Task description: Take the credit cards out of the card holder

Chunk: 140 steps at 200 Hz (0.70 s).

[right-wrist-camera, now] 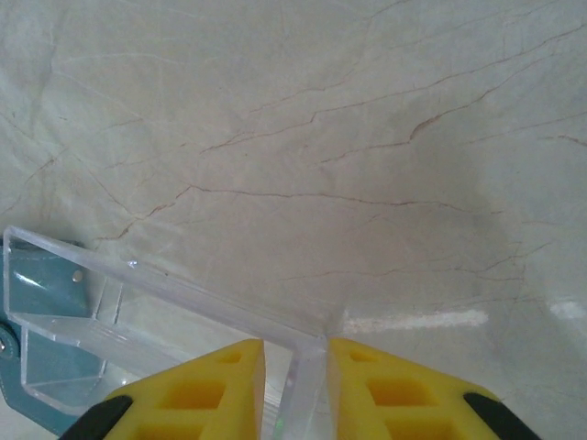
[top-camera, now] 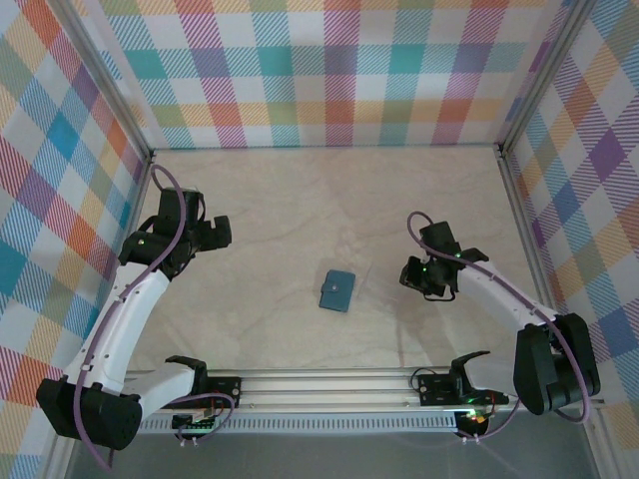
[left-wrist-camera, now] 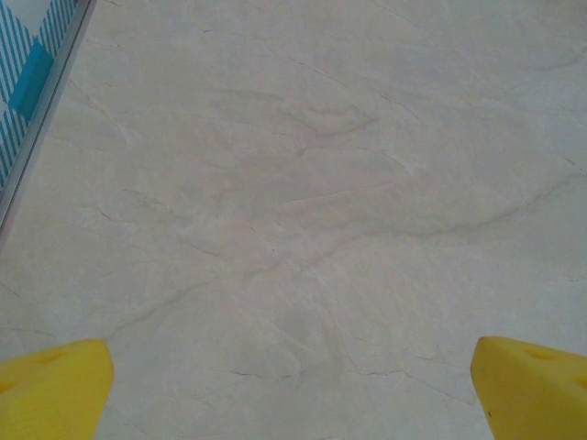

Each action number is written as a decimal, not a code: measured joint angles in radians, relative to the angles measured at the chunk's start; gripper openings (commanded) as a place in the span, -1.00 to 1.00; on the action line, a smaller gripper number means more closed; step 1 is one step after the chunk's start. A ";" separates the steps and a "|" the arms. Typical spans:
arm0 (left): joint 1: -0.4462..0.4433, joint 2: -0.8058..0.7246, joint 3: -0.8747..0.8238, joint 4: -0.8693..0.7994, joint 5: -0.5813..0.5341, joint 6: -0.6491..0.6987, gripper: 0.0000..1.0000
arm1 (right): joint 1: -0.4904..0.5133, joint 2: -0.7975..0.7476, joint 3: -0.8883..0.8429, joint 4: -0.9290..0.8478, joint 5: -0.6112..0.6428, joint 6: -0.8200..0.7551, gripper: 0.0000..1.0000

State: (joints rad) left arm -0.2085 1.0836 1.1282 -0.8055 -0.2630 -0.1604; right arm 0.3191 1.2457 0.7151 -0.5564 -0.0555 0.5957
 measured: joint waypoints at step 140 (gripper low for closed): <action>0.000 0.010 0.000 0.003 0.011 0.000 1.00 | 0.036 -0.043 -0.016 -0.035 0.022 0.048 -0.59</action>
State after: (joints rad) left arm -0.2085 1.0931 1.1278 -0.8021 -0.2516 -0.1604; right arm 0.3553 1.2022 0.6991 -0.5915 -0.0338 0.6441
